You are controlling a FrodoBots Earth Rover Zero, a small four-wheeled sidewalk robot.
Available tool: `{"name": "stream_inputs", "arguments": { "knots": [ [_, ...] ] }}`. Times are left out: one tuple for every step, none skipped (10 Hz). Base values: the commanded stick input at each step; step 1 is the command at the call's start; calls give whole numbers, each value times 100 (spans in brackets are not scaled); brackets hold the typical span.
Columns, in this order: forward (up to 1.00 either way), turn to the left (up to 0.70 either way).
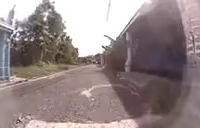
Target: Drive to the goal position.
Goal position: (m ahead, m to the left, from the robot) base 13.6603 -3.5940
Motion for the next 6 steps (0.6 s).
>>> {"name": "stream_inputs", "arguments": {
  "knots": [
    [85,0],
    [85,0],
    [85,1],
    [85,3],
    [85,5],
    [85,19]
  ]
}}
